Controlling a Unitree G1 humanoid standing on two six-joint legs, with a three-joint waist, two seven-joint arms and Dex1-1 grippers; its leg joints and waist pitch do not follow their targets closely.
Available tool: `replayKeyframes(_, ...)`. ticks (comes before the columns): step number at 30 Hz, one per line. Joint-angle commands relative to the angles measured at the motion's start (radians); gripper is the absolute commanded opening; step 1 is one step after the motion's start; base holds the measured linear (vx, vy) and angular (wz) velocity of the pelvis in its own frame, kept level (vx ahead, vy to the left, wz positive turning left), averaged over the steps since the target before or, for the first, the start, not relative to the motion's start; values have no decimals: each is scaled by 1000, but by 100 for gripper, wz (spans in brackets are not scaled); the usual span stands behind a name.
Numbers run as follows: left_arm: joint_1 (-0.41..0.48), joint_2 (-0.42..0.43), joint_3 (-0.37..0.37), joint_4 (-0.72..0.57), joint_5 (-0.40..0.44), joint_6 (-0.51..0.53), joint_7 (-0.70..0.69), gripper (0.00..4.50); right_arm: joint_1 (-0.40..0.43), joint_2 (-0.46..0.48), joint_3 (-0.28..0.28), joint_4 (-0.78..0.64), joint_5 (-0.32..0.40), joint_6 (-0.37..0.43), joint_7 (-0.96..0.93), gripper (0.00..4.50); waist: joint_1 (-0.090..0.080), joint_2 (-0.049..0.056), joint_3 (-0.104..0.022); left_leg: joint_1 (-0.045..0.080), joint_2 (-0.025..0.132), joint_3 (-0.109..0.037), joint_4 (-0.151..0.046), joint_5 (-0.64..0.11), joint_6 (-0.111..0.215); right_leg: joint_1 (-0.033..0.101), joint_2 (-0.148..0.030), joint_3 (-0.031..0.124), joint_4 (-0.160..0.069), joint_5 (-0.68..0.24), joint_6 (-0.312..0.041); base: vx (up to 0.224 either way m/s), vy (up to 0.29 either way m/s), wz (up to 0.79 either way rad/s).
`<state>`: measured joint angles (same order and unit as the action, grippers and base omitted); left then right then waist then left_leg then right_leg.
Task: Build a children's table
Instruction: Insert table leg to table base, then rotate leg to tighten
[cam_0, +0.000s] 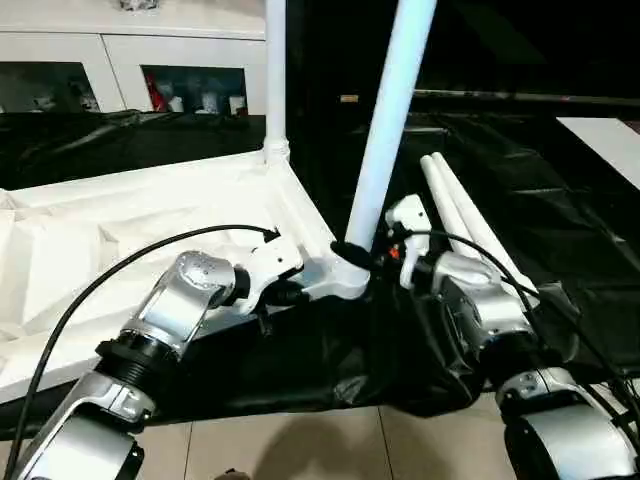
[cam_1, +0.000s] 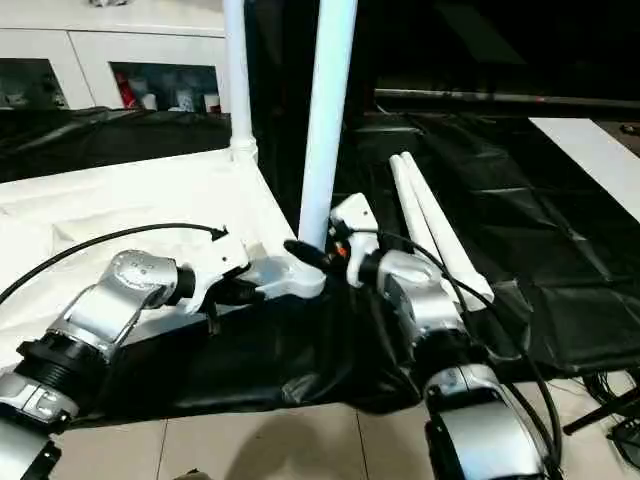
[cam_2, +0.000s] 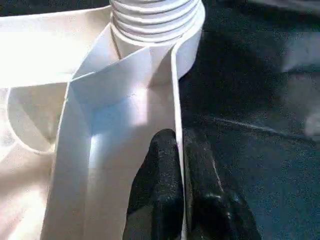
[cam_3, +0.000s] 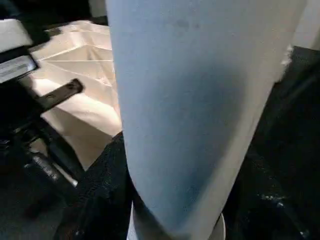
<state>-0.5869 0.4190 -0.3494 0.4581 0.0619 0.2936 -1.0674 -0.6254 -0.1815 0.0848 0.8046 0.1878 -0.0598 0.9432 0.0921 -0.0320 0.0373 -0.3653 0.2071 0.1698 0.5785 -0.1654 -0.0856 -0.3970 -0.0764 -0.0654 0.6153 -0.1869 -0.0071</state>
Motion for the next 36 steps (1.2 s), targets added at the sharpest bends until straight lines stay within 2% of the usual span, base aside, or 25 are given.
replayKeyframes(1,-11,7,-10,-73,-62,-67,-113,0,98,-28,44,108,-56,61,31,191,-2,26,-54,12,25,-6,-77,-318,-3,40,-59,43,-76,-200,-214,0,0,0)
replayKeyframes(4,-3,22,-21,-97,-74,-55,-156,0,111,-35,45,95,-47,57,59,191,-4,25,-54,14,25,-4,-78,-318,0,41,-56,43,-75,-166,-230,0,0,0)
replayKeyframes(8,-2,42,-32,-89,-61,-82,-186,0,145,-55,61,74,-47,43,123,191,-3,25,-50,18,27,-5,-82,-360,-7,40,-58,43,-81,-224,-224,0,0,0)
replayKeyframes(9,-2,44,-33,-86,-60,-86,-190,0,152,-59,67,71,-50,40,134,191,-3,25,-48,21,28,-6,-83,-380,-11,37,-59,43,-84,-251,-220,0,0,0)
replayKeyframes(10,-4,48,-33,-82,-61,-90,-197,0,159,-64,73,69,-54,36,147,191,-3,31,-44,23,27,-7,-85,-409,-16,35,-60,43,-88,-292,-215,0,0,0)
replayKeyframes(13,-8,60,-40,-78,-61,-98,-215,0,168,-72,78,67,-63,30,168,191,-4,26,-38,33,27,-12,-88,-481,-26,31,-65,43,-103,-422,-184,0,0,0)
replayKeyframes(17,-9,62,-40,-70,-54,-106,-209,0,166,-70,73,77,-69,24,156,191,-5,27,-41,31,29,-15,-90,-472,-30,31,-64,45,-100,-399,-187,0,0,0)
replayKeyframes(21,-15,44,-30,-38,-37,-108,-156,0,141,-59,54,126,-87,16,55,191,-8,29,-40,31,29,-14,-91,-479,-33,29,-62,45,-98,-382,-196,0,0,0)
replayKeyframes(23,-21,28,-19,-22,-36,-92,-122,0,123,-48,31,158,-86,25,-29,191,-10,28,-35,34,26,-15,-91,-505,-38,24,-63,44,-105,-443,-181,0,0,0)
replayKeyframes(25,-41,-13,9,18,-28,-34,-24,0,82,-23,-13,220,-80,55,-201,191,-14,27,-33,39,23,-18,-89,-530,-48,18,-66,41,-112,-527,-157,0,0,0)
replayKeyframes(27,-66,-54,34,66,-17,15,81,0,49,0,-40,261,-72,84,-332,191,-22,27,-30,40,21,-26,-90,-560,-56,17,-68,31,-124,-621,-109,-26,6,-5)
replayKeyframes(28,-83,-85,51,96,-12,57,150,0,25,22,-62,283,-60,98,-420,191,-25,27,-30,45,19,-29,-89,-581,-55,13,-68,24,-132,-652,-92,-54,19,-8)
replayKeyframes(29,-93,-105,61,115,-10,84,193,0,9,37,-77,298,-51,107,-476,191,-31,30,-27,48,20,-29,-87,-595,-58,8,-66,23,-134,-659,-90,-54,19,-8)
replayKeyframes(30,-104,-128,73,134,-8,115,238,0,-9,55,-95,313,-37,115,-528,191,-39,27,-26,54,15,-35,-84,-630,-55,9,-64,3,-147,-696,-69,-69,28,-8)
replayKeyframes(31,-119,-160,84,164,0,145,302,0,-37,79,-112,336,-24,116,-611,191,-44,39,-20,62,16,-36,-84,-669,-57,3,-61,-6,-155,-705,-62,-69,49,-13)
replayKeyframes(32,-119,-161,84,165,0,145,303,0,-37,80,-113,336,-24,116,-612,191,-58,37,-23,61,17,-44,-89,-702,-51,17,-57,-30,-162,-676,-50,-69,49,-13)
replayKeyframes(33,-138,-211,101,201,13,152,406,0,-73,112,-135,368,-1,114,-701,191,-64,44,-25,40,24,-51,-102,-715,-38,45,-61,-42,-152,-613,-46,-28,64,-18)
replayKeyframes(34,-143,-229,106,208,16,154,435,0,-83,120,-142,378,7,114,-726,191,-59,44,-28,30,34,-54,-118,-709,-33,57,-69,-32,-135,-533,-70,0,0,0)
replayKeyframes(35,-149,-261,114,206,18,167,475,0,-99,133,-143,393,4,111,-757,191,-61,43,-25,38,32,-51,-115,-718,-33,47,-71,-35,-143,-539,-73,0,0,0)
replayKeyframes(36,-151,-288,118,195,16,180,495,0,-110,142,-137,401,-5,107,-772,191,-61,34,-19,64,20,-42,-95,-719,-34,20,-77,-46,-170,-612,-66,0,0,0)
